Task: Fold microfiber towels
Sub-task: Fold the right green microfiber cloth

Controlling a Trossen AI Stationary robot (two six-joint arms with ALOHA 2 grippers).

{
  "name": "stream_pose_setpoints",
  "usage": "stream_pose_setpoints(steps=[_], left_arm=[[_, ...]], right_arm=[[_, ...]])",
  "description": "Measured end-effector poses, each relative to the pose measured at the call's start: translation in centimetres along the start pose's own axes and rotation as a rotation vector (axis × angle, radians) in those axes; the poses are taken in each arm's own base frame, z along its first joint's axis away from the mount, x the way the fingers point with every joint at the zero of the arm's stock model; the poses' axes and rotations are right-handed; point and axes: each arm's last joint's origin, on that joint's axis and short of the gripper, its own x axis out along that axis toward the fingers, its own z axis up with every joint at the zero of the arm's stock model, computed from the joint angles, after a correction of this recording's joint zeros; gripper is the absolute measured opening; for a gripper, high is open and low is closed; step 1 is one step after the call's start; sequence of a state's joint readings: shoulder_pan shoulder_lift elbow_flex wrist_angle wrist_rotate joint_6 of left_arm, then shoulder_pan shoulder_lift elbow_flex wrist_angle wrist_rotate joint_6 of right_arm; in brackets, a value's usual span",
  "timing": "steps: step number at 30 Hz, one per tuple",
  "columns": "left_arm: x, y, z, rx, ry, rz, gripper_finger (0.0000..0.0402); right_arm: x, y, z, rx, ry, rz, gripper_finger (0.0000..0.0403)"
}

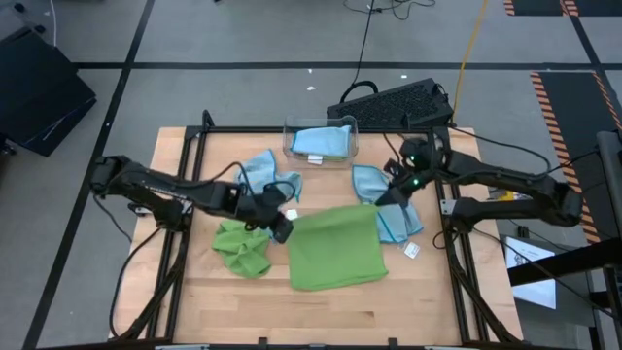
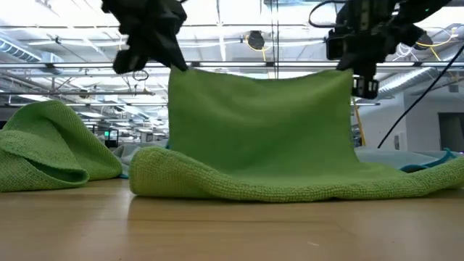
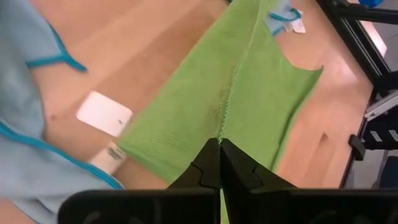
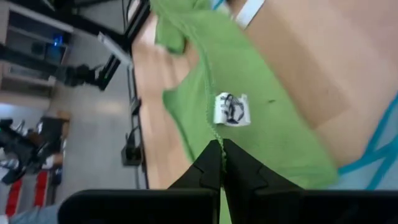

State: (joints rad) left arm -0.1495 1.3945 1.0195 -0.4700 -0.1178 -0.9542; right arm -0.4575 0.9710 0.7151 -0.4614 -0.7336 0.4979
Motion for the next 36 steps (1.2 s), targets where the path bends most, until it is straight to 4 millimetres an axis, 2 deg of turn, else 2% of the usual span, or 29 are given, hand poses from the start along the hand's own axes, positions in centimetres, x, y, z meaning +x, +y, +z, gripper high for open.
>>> stream_pose_setpoints(steps=[5,14,22,29,36], left_arm=[[-0.3,-1.3,-1.9,-0.004,-0.002,-0.008,0.0001],[1.5,-2.4,-4.6,-0.015,0.051,0.022,0.0001],[3.3,-2.8,-5.6,-0.007,0.064,0.021,0.0001],[5.9,-3.4,-6.1,0.014,0.054,-0.013,0.0001],[6.2,-3.6,-7.9,0.043,0.094,0.011,0.0001]], right_arm=[[1.4,0.1,-2.0,0.024,0.064,-0.026,0.0000],[3.4,-0.6,-5.0,0.104,0.134,-0.024,0.0000],[4.3,-0.9,-7.1,0.160,0.226,-0.032,0.0000],[5.4,-0.9,-8.5,0.260,0.234,-0.024,0.0000],[6.2,-0.5,-10.1,0.332,0.266,-0.034,0.0000]])
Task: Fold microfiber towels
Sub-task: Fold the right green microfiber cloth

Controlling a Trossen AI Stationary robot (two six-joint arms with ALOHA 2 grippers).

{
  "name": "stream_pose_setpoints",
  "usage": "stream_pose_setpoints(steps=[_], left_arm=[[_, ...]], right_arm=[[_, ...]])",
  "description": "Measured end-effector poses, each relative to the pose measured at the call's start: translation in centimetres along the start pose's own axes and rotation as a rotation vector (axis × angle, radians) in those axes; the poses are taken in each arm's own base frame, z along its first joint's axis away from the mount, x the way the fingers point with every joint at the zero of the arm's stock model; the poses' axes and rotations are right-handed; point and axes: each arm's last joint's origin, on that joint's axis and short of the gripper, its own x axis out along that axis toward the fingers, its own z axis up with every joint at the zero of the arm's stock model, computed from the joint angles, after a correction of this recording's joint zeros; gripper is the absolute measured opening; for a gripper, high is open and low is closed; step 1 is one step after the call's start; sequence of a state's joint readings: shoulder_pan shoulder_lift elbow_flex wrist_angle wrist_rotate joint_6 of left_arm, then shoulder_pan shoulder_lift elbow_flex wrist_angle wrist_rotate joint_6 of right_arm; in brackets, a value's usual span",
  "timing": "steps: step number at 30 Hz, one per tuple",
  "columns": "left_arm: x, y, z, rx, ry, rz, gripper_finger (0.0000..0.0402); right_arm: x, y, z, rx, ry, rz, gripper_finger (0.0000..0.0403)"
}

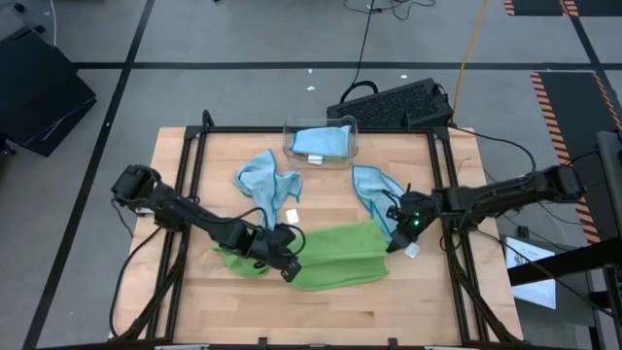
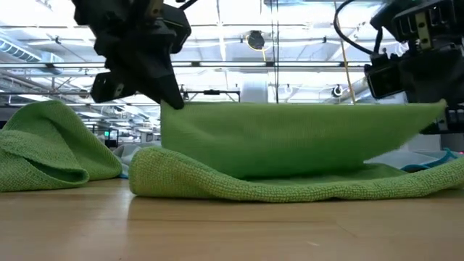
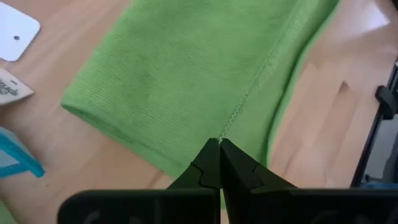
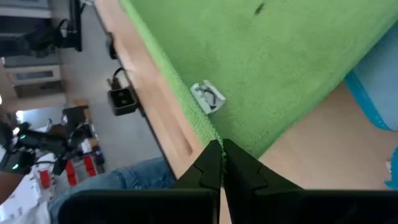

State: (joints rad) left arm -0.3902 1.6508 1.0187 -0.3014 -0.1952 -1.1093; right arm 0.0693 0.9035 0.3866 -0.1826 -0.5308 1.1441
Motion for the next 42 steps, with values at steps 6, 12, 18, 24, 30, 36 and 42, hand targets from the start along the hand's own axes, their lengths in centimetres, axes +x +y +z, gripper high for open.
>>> stream_pose_setpoints(steps=[6,12,18,24,30,36,42], left_arm=[[-0.2,-0.3,-0.8,0.019,0.002,0.006,0.0001],[-0.4,-0.5,-1.4,-0.013,-0.036,0.023,0.0001],[-0.3,-0.8,-1.9,-0.011,-0.042,0.018,0.0003],[0.8,-0.8,-2.7,0.004,-0.022,0.035,0.0003],[1.4,-0.7,-3.2,0.002,-0.009,0.042,0.0003],[1.3,-0.9,-3.2,0.004,-0.011,0.026,0.0003],[1.2,-1.1,-3.5,0.012,-0.001,0.020,0.0008]], right_arm=[[1.1,-0.7,-1.0,0.031,-0.006,0.005,0.0000],[2.0,-0.9,-1.8,0.053,-0.038,0.032,0.0000],[2.4,-0.9,-2.5,0.033,-0.014,0.022,0.0002],[2.8,-0.8,-3.0,0.027,-0.052,0.001,0.0004],[4.0,-0.5,-3.4,0.027,-0.021,0.021,0.0005],[4.8,-0.8,-3.9,0.024,0.013,-0.014,0.0006],[5.4,-0.7,-4.0,0.024,-0.005,-0.007,0.0011]])
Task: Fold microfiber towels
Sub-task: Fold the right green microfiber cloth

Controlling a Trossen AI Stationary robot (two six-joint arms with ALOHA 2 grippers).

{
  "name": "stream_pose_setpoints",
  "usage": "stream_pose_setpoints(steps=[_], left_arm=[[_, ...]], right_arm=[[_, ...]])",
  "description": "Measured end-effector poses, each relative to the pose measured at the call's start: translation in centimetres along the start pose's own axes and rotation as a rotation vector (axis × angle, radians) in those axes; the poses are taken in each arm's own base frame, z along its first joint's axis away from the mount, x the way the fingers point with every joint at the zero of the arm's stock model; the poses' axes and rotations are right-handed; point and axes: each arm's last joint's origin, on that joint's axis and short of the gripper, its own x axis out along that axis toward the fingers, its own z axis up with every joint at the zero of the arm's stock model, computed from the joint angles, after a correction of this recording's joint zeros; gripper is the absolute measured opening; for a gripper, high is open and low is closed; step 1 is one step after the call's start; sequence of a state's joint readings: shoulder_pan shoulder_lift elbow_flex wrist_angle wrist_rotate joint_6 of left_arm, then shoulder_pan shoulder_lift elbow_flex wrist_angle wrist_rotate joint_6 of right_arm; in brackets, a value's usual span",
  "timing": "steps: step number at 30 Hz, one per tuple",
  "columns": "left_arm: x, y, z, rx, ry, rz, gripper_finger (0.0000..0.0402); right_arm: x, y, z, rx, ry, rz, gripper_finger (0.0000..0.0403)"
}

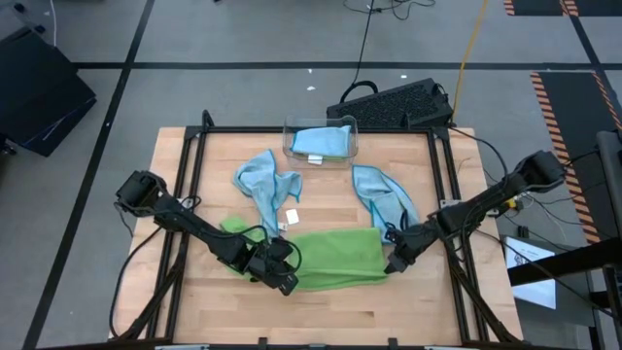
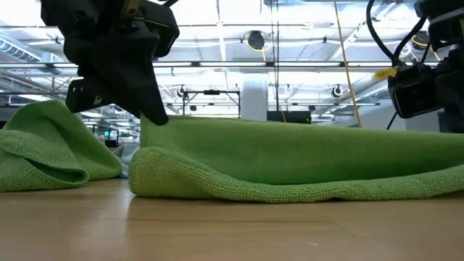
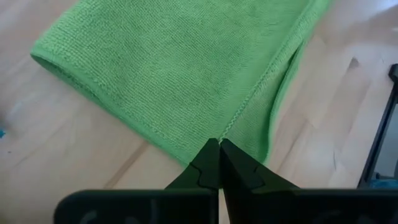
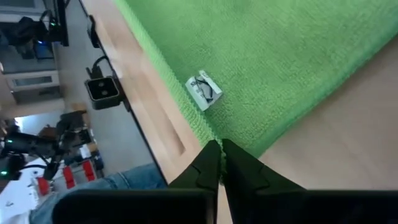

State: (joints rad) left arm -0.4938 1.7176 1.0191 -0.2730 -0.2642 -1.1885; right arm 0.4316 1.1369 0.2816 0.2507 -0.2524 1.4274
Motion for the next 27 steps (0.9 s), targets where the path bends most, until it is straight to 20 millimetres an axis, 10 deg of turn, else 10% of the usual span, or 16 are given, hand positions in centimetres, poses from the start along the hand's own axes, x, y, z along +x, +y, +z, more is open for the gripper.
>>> stream_pose_setpoints(steps=[9,16,27], left_arm=[[-0.1,-0.5,-0.2,-0.008,0.020,-0.054,0.0020],[-0.1,-1.0,-0.2,-0.049,0.084,-0.121,0.0107],[-0.8,-2.4,0.4,-0.156,0.040,-0.268,0.0170]], right_arm=[[0.4,0.0,-0.4,0.030,0.011,-0.003,0.0094],[0.4,0.1,-0.7,0.079,0.077,0.005,0.0164],[-1.4,2.1,-0.6,0.181,-0.016,0.193,0.0173]])
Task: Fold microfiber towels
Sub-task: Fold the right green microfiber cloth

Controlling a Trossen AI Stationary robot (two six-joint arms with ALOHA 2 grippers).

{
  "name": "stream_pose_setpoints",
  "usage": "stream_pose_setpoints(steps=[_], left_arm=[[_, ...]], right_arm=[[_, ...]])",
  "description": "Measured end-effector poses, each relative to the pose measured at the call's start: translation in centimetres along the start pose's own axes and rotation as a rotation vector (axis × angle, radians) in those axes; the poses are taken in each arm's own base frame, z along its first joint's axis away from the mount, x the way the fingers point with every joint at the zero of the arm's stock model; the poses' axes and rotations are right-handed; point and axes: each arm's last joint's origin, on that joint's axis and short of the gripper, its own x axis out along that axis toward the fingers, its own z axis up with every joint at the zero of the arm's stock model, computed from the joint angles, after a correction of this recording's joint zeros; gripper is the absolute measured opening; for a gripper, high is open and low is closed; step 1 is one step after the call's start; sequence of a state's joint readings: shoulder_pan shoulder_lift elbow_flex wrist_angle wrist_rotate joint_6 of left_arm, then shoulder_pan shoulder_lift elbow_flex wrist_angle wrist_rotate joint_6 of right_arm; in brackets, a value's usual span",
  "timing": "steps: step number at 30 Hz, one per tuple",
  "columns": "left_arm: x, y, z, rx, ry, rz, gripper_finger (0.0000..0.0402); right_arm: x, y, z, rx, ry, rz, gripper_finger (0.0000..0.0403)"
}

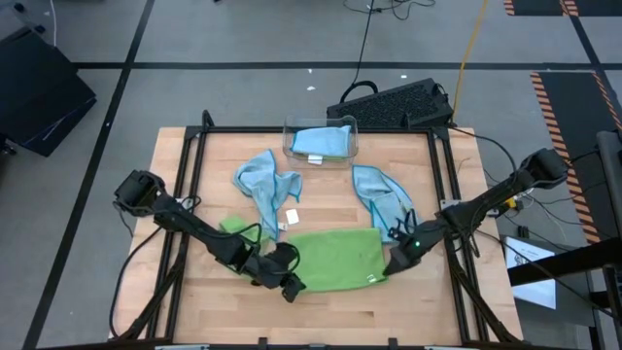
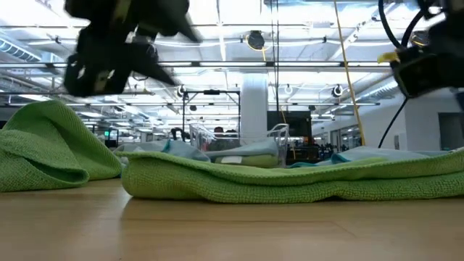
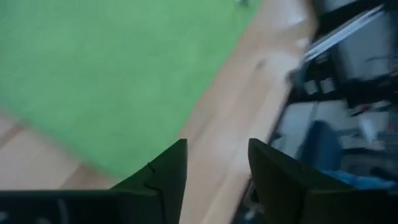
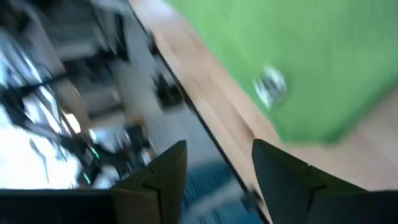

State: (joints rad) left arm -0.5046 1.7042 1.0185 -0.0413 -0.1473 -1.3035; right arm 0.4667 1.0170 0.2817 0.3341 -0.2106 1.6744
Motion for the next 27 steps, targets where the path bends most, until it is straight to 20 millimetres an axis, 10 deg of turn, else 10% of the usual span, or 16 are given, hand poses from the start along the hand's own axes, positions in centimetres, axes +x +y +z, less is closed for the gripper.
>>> stream_pose_setpoints(steps=[8,16,27], left_arm=[[3.1,1.4,0.2,0.001,-0.135,0.052,0.0116],[7.1,3.5,-1.3,-0.018,-0.031,0.044,0.0050],[7.4,4.1,-2.3,0.023,0.015,0.095,0.0011]], right_arm=[[0.6,0.3,0.8,0.011,-0.247,0.006,0.0149],[2.5,-1.1,-0.1,-0.024,-0.124,-0.127,0.0072],[4.7,-3.0,-0.4,0.021,-0.075,-0.208,0.0021]])
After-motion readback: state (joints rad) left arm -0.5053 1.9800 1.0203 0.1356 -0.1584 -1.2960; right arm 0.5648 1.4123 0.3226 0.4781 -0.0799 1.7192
